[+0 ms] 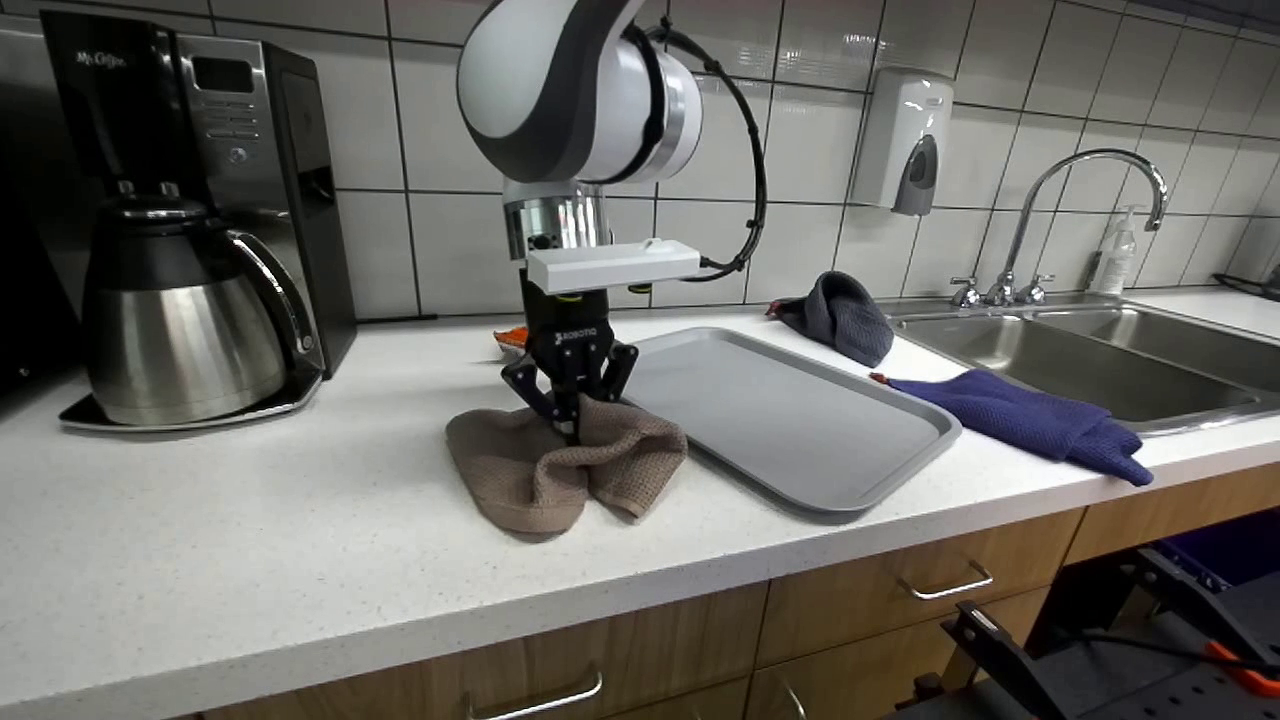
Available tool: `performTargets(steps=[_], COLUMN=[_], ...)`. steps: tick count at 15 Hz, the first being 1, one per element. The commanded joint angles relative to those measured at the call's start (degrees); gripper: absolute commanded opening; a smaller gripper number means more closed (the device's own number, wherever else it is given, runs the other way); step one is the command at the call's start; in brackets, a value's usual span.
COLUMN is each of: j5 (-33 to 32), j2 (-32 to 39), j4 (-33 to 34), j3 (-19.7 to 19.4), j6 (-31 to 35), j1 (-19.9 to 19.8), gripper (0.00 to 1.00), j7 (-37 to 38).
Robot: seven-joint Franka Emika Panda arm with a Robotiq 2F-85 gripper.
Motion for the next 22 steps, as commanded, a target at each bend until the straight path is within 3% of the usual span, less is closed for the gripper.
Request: performTargets(steps=[1,12,22], j5=[0.8,3.1,1.9], j2=[-4.1,-17.3,-31.4], j4=[-2.4,-7.3,-12.4], j3=[0.2,0.2,-1.9], j6=[-2.1,-9.5,-11.7], j1=[-0.1,-2.9,-7.6], gripper=[0.03,0.03,0.03], j7=[-0.2,0.4,3.0])
